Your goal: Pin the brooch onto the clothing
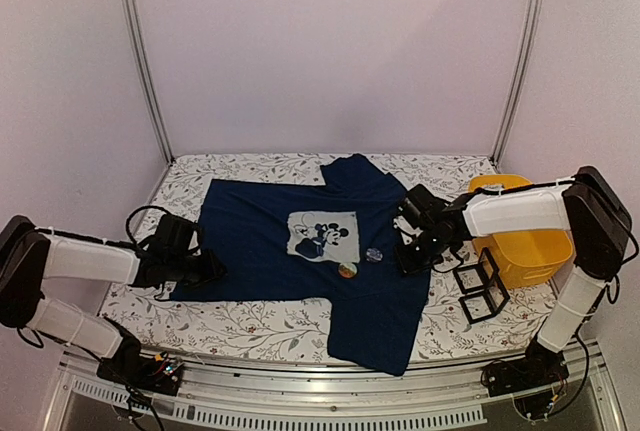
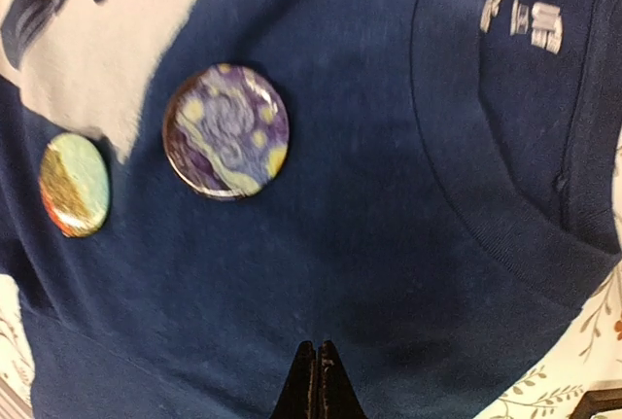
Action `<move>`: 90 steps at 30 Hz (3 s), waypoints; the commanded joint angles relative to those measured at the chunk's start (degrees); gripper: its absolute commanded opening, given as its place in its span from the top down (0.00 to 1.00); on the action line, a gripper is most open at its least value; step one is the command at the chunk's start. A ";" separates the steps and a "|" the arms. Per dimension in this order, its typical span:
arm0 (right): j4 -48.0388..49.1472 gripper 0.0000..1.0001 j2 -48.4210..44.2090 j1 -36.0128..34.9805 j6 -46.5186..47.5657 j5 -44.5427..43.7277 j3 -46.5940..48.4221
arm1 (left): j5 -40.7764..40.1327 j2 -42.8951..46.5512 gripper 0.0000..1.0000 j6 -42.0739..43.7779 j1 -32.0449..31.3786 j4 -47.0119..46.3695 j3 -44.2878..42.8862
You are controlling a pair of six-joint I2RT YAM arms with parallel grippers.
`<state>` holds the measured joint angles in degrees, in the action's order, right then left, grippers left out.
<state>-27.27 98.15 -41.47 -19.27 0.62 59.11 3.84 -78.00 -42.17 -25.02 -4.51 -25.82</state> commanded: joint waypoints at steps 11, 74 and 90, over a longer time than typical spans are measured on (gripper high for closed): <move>-3.07 1.00 -4.82 -6.17 -8.33 3.10 -16.81 | -5.81 25.77 0.88 -20.22 -6.19 19.61 18.19; -12.49 0.95 49.22 21.08 18.65 5.62 73.62 | 1.11 -42.52 0.76 16.03 17.48 10.69 -50.39; 6.82 0.44 -0.28 18.77 14.93 12.80 23.70 | -6.85 2.13 0.60 14.94 11.46 9.67 -23.77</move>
<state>-27.99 107.35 -22.81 -2.22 11.18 93.03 0.60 -84.86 -26.72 -11.66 4.25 -55.31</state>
